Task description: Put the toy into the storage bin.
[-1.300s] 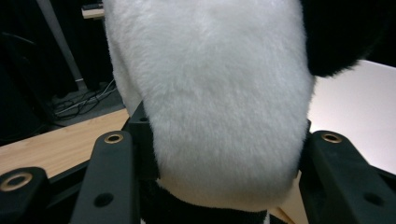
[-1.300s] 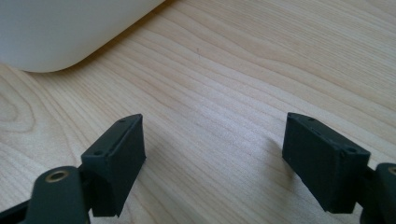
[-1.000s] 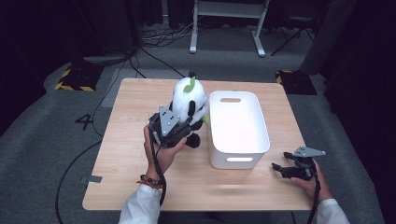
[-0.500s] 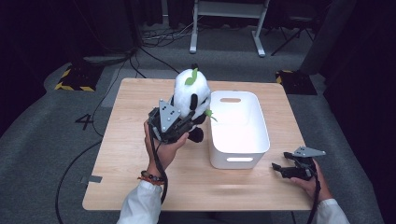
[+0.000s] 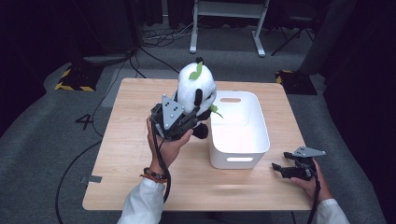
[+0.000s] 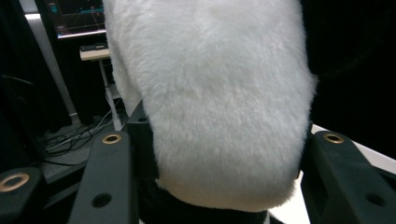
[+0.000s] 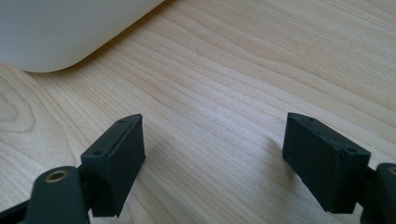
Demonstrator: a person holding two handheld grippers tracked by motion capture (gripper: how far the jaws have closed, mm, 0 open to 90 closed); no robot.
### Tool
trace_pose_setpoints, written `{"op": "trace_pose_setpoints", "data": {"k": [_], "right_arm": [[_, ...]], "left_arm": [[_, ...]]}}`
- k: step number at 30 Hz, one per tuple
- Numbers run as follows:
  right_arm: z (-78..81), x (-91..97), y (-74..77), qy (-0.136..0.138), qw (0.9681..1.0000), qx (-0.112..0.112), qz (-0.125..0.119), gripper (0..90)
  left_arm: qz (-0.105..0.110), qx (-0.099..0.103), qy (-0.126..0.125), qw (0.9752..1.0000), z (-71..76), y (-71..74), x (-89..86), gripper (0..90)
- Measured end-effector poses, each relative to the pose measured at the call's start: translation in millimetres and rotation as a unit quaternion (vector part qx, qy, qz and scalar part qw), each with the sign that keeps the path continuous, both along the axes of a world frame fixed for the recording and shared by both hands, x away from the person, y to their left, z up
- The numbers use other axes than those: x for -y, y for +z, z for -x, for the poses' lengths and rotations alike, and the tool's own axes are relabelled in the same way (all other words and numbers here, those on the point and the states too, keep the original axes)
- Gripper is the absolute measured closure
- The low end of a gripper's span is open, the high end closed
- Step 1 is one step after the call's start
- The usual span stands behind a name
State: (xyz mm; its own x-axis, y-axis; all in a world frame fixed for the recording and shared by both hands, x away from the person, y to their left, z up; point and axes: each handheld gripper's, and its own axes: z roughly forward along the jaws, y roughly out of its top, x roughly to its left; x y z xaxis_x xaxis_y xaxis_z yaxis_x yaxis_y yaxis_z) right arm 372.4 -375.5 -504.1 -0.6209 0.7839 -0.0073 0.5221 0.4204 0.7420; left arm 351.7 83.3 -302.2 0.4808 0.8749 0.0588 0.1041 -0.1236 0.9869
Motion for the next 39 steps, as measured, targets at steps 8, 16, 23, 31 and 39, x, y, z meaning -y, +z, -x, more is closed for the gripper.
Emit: {"op": "trace_pose_setpoints", "data": {"k": [8, 16, 23, 31, 39], "right_arm": [[0.0, 0.0, 0.0, 0.0, 1.0, 0.0, 0.0, 21.0], [0.0, 0.0, 0.0, 0.0, 1.0, 0.0, 0.0, 20.9], [0.0, 0.0, 0.0, 0.0, 1.0, 0.0, 0.0, 21.0], [0.0, 0.0, 0.0, 0.0, 1.0, 0.0, 0.0, 21.0], [0.0, 0.0, 0.0, 0.0, 1.0, 0.0, 0.0, 20.9]], "left_arm": [[0.003, 0.006, -0.005, 1.0, 0.0, 8.1, 7.6, 47.0], [0.006, 0.012, -0.017, 0.9998, -1.5, 16.2, 20.3, 46.8], [0.007, 0.017, -0.033, 0.9993, -3.0, 20.5, 39.2, 46.5], [0.004, 0.017, -0.051, 0.9985, -4.9, 19.8, 54.7, 46.3], [-0.002, 0.013, -0.067, 0.9977, -6.3, 15.8, 71.0, 46.1]]}}
